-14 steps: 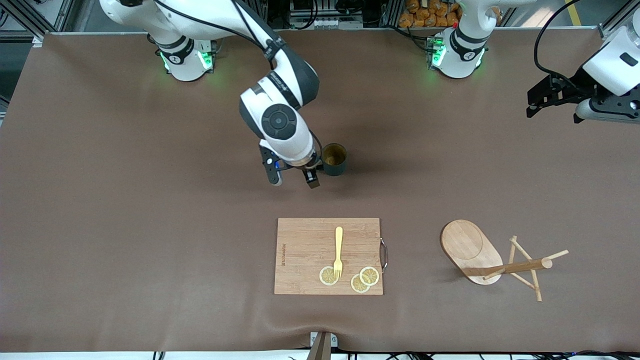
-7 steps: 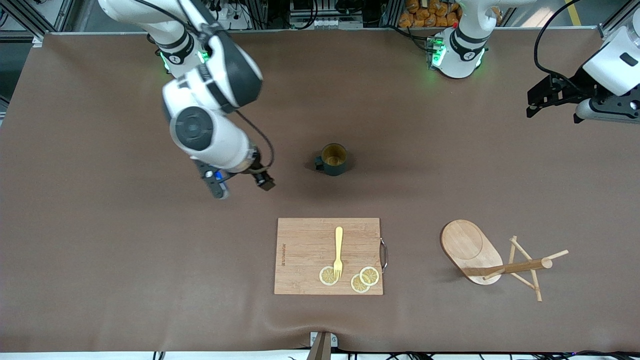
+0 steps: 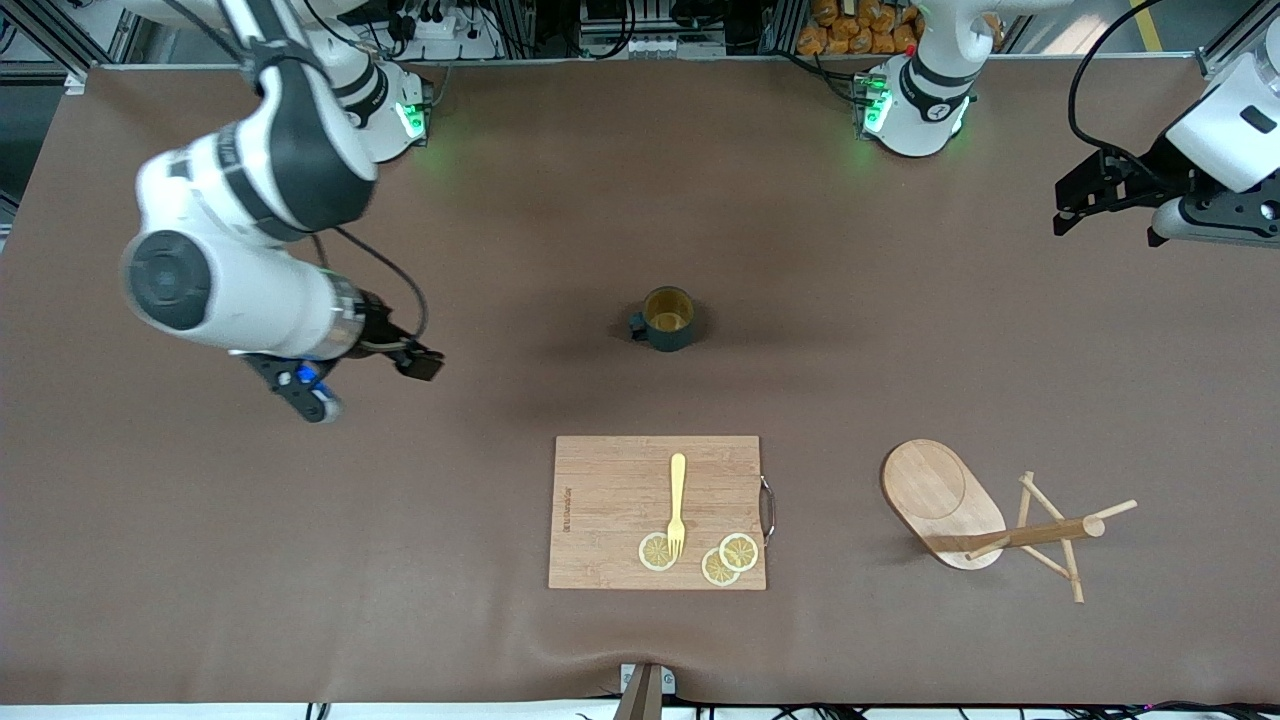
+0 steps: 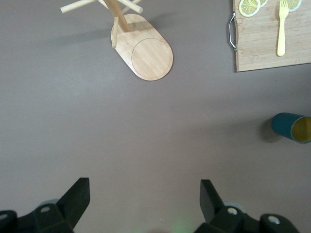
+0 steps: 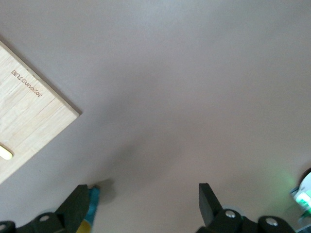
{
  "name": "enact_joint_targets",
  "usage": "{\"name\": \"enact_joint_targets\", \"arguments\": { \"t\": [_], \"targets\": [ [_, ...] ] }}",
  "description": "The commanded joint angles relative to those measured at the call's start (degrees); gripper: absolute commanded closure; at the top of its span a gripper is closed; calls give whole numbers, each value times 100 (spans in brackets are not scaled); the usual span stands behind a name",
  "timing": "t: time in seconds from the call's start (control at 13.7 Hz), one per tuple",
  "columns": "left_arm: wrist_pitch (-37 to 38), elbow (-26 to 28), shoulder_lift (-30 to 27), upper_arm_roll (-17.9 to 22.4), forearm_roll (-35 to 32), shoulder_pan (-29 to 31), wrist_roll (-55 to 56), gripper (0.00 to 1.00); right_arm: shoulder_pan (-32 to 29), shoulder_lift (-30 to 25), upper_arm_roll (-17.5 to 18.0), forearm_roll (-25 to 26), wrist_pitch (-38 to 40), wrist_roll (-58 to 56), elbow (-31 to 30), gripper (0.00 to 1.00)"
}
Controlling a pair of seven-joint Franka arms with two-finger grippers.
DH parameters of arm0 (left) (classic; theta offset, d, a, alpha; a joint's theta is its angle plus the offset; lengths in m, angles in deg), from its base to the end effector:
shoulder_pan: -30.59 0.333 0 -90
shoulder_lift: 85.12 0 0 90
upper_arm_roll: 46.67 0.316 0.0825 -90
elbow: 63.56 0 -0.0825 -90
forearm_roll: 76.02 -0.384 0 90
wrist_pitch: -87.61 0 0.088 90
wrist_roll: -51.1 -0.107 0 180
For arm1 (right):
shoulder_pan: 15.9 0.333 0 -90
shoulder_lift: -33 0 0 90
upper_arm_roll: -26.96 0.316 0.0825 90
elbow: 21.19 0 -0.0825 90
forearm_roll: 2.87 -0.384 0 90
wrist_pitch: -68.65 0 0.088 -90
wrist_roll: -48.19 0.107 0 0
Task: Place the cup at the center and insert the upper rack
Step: 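Release the mug and withdraw the right gripper to rest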
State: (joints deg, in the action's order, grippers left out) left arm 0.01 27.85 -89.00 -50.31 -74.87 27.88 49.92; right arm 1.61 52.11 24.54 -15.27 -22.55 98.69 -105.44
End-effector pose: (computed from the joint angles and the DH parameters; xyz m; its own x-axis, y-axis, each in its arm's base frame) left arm 0.5256 -0.0620 0.6459 0.9913 -0.1317 0.0014 -0.1317 -0.9912 0.0157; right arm 0.6093 0.1912 0.4752 0.7627 -0.5806 -0.2849 -0.5961 -0.8020 0.0383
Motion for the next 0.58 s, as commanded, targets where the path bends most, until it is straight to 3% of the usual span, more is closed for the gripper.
{"name": "enact_joint_targets", "arguments": {
  "t": [0.0,0.07,0.29,0.51],
  "targets": [
    [103,-87,28,-58,105,51,-85,0,-580,-242,83,53,182,-1275,-65,0],
    [103,-96,28,-58,96,51,-85,0,-703,-242,74,123,260,-1723,-4,0],
    [94,-96,36,-32,96,86,-85,0,-828,-434,100,1035,428,-2753,251,0],
    [120,-96,28,-85,131,7,-32,0,-1256,-733,109,1047,402,-3598,234,0]
  ]
}}
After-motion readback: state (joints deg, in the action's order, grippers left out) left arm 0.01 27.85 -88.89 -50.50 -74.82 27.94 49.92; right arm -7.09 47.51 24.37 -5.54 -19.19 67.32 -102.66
